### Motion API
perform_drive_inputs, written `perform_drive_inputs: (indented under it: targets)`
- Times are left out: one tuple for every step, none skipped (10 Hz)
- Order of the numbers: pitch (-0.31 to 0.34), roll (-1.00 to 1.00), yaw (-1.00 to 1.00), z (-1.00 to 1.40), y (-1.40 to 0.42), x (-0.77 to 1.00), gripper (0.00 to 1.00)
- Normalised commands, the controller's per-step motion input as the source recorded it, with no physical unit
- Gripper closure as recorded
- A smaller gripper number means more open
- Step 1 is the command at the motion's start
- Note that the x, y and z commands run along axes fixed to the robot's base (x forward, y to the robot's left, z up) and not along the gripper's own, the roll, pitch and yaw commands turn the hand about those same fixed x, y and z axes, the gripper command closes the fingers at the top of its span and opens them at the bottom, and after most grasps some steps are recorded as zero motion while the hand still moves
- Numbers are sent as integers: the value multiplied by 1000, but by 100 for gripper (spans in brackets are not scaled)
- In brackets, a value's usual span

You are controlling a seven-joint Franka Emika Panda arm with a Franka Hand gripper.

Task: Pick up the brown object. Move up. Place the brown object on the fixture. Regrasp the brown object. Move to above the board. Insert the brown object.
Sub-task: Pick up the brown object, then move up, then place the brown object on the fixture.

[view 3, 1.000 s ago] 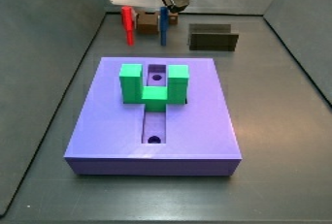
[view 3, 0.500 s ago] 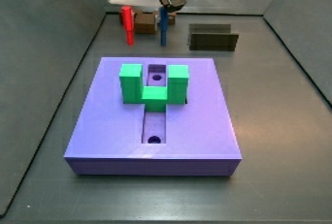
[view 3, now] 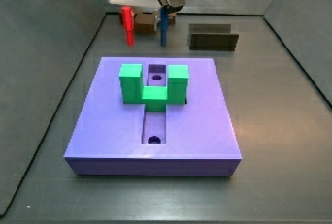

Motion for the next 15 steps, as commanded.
perform_drive_inputs:
  targets:
    - [0,0,0,0,0,0,100]
    - [0,0,0,0,0,0,100]
    - [0,0,0,0,0,0,100]
    - [0,0,0,0,0,0,100]
    - [0,0,0,0,0,0,100]
    - [0,0,0,833,0,0,100]
    - [1,-3,27,823,14,1,100]
    - [36,-1,30,747,21,-34,100]
    - [72,48,21,416,-3,-19,100]
    - [0,-6,0,0,0,0,100]
    - [0,-480,-106,80,31,177,100]
    - [-6,-1000,-189,454,160,551,100]
    - [-129,-1000,-211,280,83,629,100]
    - [-134,-1000,-217,254,71,631,100]
    - [-137,-1000,-203,249,80,631,100]
